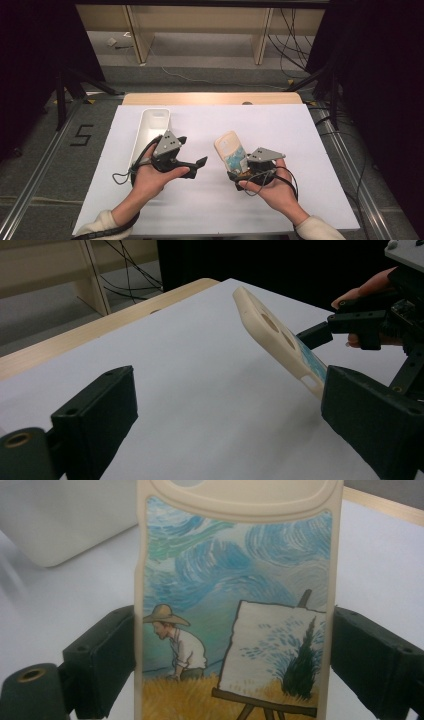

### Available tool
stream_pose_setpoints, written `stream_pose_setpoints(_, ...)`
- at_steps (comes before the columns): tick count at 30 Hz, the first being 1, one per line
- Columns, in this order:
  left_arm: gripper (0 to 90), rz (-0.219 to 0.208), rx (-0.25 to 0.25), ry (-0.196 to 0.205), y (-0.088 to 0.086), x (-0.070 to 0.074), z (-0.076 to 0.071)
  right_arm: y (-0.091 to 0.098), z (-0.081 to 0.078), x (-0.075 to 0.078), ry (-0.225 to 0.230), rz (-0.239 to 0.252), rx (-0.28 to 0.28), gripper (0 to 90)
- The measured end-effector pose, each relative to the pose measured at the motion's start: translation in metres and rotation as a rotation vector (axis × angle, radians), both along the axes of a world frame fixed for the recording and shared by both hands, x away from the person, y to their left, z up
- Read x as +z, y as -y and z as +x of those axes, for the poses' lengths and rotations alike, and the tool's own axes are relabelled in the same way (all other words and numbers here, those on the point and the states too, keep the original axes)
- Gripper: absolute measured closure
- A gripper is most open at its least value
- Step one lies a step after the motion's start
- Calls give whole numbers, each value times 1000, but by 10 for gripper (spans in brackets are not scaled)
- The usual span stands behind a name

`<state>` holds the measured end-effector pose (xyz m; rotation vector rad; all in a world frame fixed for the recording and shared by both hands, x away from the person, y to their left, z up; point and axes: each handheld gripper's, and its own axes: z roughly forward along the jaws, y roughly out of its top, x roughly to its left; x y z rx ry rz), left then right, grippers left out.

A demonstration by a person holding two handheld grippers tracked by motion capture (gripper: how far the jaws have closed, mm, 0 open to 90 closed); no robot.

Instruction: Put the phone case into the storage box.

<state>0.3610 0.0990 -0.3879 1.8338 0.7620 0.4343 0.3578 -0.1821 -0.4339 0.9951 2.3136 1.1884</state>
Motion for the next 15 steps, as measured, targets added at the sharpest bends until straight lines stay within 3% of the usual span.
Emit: stream_pose_setpoints(15,94,6,-22,4,17,7,13,-3,-1,0,14,3,5,117)
